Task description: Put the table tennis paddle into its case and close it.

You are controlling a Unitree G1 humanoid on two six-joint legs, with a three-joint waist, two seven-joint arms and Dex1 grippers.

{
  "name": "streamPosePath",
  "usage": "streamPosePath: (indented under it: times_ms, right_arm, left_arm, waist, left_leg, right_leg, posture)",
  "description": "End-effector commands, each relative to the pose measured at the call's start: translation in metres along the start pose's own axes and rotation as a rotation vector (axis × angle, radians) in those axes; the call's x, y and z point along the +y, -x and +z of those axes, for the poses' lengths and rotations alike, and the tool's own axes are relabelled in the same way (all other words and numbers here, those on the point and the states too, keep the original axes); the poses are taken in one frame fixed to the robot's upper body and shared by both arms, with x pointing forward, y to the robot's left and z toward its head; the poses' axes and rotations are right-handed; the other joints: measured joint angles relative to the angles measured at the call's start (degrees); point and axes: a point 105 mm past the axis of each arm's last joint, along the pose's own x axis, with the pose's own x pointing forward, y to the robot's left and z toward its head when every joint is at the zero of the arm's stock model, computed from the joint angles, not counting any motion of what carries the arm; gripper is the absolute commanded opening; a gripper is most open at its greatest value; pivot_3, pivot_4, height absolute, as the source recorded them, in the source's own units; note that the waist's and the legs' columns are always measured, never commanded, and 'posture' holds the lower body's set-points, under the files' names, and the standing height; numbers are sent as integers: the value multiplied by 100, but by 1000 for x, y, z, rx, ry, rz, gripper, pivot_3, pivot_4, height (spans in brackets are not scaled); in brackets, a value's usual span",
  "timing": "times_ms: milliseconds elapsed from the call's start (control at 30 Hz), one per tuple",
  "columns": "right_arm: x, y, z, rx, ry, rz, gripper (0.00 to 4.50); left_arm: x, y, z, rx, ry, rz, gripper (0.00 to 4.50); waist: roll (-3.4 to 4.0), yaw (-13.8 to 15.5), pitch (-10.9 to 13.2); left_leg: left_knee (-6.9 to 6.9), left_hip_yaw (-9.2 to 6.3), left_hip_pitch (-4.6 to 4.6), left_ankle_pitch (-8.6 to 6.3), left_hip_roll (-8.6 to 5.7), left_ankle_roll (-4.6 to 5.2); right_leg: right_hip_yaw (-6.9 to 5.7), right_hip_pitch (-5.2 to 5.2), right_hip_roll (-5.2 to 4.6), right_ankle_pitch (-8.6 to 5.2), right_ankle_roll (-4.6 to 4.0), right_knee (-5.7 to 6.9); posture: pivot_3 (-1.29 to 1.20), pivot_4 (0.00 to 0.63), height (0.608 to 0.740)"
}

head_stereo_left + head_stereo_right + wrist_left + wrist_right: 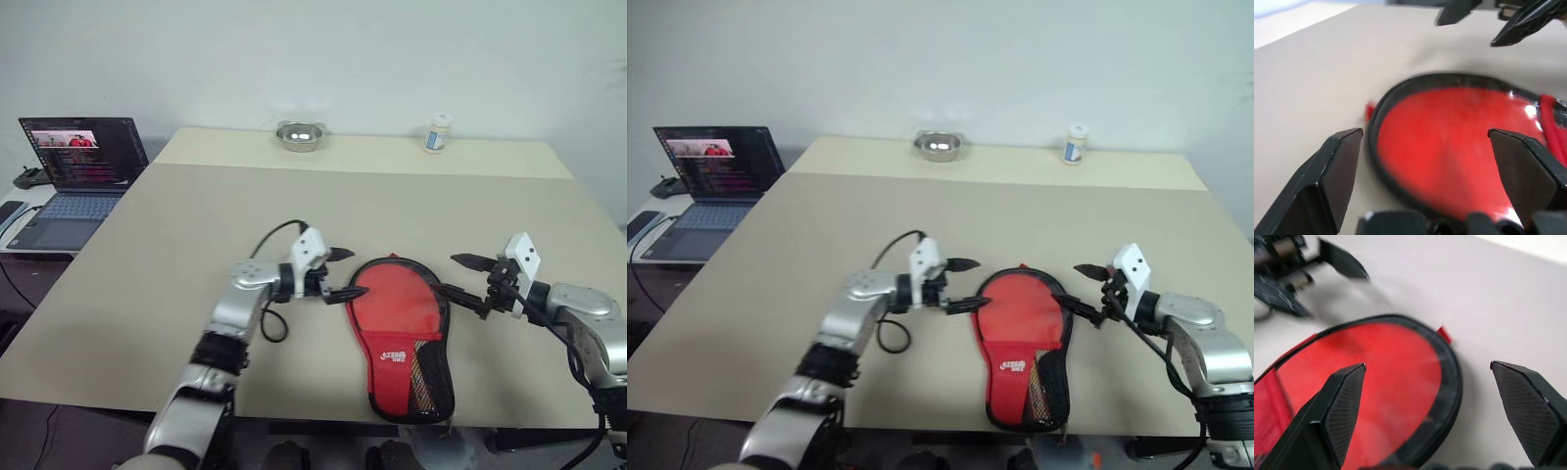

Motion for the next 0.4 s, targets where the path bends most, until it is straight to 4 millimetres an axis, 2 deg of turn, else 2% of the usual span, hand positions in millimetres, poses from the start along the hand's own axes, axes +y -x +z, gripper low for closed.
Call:
streamPosePath:
  times_ms: [33,100,233,333,400]
  right_arm:
    - [-4,13,20,-47,75,20,4484]
    - [-5,21,25,-55,83,16,4484]
    - [11,28,21,-27,86,30,4484]
    - [25,32,11,16,70,37,4484]
    - [24,37,8,43,72,28,4484]
  left_arm:
    - [-1,18,18,-33,-21,74,4500]
    - [3,22,16,-13,-23,117,4500]
    - [6,24,8,23,-32,118,4500]
    - [7,17,1,44,-37,107,4500]
    - [10,10,4,34,-36,107,4500]
  waist:
    - [5,41,3]
    - [7,78,4]
    - [6,126,4]
    - [7,125,4]
    - [7,124,4]
  left_leg:
    - [3,-3,2,1,-3,-1]
    - [9,-4,4,1,-4,-1]
    - [25,-6,9,3,-3,1]
    - [31,-4,10,3,-1,1]
    - [36,-3,10,3,-2,1]
  right_leg:
    - [-5,4,-2,1,-1,4]
    - [-6,7,-4,7,-11,6]
    - [-7,16,3,9,-13,11]
    - [-4,17,4,9,-14,16]
    - [-4,16,4,9,-14,24]
  posture:
    - [0,150,740]
    - [0,150,740]
    - [0,150,740]
    - [0,150,740]
    - [0,150,740]
